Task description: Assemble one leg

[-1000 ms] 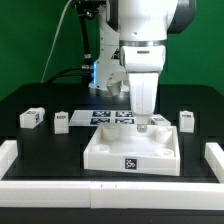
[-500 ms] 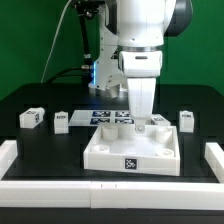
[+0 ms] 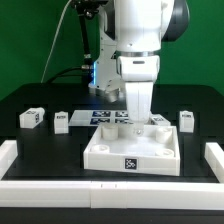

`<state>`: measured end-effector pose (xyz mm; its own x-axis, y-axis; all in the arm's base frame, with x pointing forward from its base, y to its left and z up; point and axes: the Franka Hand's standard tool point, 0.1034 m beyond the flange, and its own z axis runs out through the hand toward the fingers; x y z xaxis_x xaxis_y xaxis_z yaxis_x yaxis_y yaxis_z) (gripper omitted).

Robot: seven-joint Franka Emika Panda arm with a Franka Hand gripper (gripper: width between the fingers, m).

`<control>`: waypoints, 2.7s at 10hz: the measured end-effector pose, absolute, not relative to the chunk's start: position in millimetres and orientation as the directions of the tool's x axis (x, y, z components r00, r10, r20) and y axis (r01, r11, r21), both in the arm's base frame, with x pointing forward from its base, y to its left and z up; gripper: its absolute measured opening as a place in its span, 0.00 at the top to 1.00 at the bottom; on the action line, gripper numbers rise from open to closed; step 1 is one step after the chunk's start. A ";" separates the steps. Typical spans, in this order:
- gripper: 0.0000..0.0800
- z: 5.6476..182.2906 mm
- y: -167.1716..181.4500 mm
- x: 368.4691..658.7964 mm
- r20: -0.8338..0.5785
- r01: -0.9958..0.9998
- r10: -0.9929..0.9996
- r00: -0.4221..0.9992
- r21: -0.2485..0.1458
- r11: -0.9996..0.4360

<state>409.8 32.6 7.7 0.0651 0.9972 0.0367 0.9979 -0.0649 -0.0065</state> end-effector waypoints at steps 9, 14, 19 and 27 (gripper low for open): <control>0.93 7.6 32.2 414.5 0.038 0.993 0.992 0.120 -0.003 -0.120; 0.93 7.6 32.1 414.5 0.038 0.993 0.992 0.120 -0.003 -0.120; 0.93 7.9 51.0 460.2 0.049 0.998 0.998 0.040 0.038 -0.042; 0.93 8.7 69.6 491.4 0.053 0.999 0.998 0.029 0.040 -0.031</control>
Offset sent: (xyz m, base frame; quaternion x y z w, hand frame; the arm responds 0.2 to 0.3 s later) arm 0.0124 0.0005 0.0142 -0.0073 -0.0124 0.1046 0.9944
